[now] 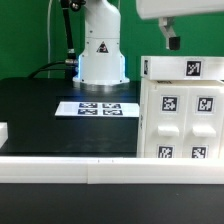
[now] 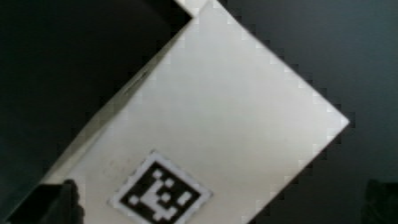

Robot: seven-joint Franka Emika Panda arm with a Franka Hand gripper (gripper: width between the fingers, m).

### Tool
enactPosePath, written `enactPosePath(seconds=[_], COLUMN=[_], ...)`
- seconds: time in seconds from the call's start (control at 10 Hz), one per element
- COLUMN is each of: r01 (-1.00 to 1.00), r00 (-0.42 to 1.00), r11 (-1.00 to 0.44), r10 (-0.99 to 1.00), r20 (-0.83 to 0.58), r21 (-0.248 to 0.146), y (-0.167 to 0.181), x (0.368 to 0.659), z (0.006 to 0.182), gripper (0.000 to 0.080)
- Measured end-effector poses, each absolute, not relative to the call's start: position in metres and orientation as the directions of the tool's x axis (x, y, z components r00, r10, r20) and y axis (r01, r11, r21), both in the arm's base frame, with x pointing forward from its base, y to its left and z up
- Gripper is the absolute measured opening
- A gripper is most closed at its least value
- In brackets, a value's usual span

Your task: Assemble cabinet

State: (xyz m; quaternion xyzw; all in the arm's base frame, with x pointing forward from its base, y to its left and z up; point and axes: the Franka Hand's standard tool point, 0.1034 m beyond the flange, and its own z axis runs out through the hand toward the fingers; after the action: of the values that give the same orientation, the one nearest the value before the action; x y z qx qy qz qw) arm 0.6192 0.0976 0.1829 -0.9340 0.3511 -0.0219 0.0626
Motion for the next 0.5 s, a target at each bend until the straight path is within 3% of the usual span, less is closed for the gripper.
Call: enactPosePath(seconds=[0.4, 0.5], r01=[-0.446, -0.316], r00=[0.891, 0.945], r11=[-0.886, -0.942], r10=[-0.453, -0.323], r20=[0.031, 0.054], r21=[-0.128, -0.111], y=[0.0984, 0.0984], x=[0.6192, 0.6192], z=[0.1824, 0.1825], gripper=[0.0797, 0.0797])
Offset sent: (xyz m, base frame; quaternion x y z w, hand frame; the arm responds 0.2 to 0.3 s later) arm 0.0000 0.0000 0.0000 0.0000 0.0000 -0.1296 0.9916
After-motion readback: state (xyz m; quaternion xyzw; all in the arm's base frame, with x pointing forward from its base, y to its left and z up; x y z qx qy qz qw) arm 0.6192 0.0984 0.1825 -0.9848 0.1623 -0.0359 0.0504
